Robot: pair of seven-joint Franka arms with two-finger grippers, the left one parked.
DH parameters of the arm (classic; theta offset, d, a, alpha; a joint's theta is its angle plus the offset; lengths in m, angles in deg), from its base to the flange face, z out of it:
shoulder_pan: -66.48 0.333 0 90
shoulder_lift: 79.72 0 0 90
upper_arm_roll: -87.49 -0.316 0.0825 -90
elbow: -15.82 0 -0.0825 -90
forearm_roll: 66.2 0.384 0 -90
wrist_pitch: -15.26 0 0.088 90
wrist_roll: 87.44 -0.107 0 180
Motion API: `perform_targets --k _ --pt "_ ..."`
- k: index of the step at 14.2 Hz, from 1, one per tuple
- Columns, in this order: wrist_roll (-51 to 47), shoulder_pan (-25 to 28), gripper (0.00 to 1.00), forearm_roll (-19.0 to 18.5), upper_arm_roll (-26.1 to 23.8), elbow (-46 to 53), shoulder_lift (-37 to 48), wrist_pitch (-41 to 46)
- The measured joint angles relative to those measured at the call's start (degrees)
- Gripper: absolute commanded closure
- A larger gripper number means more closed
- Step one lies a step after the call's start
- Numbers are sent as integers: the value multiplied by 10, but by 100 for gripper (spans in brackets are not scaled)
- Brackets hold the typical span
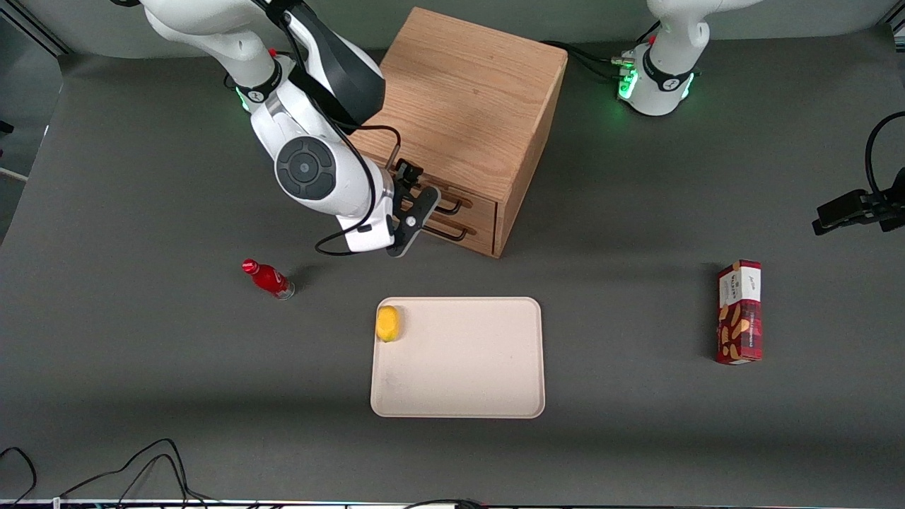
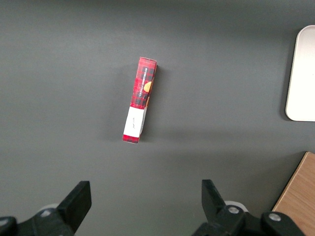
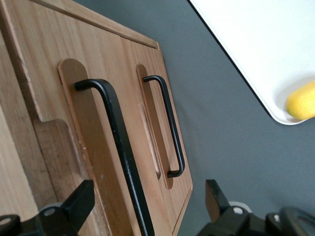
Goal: Open upper drawer
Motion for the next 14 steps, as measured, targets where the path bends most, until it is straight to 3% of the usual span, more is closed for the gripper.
perform_targets --k 14 --pt "10 -1 0 -1 -2 -29 3 -42"
